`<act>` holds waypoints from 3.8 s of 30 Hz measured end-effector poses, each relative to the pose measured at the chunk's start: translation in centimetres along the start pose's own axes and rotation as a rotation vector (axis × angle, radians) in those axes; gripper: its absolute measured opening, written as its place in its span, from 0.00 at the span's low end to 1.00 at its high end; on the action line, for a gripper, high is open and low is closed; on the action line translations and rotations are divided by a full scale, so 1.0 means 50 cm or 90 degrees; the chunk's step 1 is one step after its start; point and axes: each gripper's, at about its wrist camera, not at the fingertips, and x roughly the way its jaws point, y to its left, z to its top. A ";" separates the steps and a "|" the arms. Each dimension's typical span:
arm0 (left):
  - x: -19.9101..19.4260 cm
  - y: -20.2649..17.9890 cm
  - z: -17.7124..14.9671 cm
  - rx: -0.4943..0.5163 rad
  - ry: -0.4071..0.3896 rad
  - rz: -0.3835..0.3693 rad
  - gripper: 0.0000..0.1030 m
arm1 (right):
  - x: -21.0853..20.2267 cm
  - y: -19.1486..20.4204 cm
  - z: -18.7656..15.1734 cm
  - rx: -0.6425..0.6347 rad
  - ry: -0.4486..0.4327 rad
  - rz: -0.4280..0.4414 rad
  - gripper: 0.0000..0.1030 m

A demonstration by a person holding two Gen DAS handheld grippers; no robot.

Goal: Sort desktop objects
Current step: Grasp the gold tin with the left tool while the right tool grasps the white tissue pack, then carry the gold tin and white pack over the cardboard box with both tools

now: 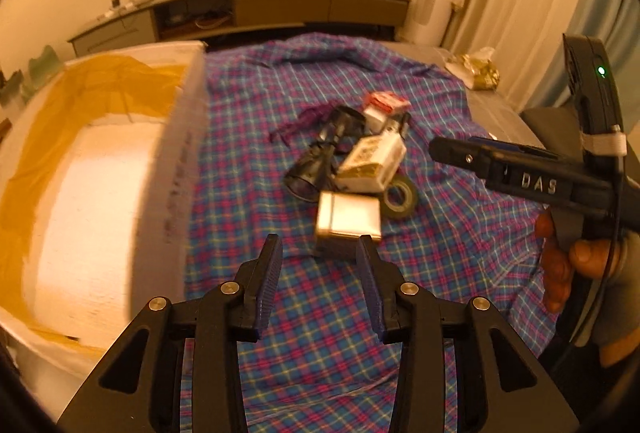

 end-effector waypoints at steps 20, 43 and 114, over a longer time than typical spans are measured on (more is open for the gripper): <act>0.181 -0.040 0.034 -0.001 0.049 0.038 0.52 | 0.221 -0.046 0.058 0.187 0.052 0.254 0.70; 0.153 0.007 0.071 -0.054 0.047 0.052 0.55 | 0.238 0.034 0.086 0.242 0.097 0.361 0.23; -0.187 0.443 0.036 -0.252 -0.174 -0.006 0.51 | 0.039 0.546 0.088 -0.267 -0.035 0.119 0.23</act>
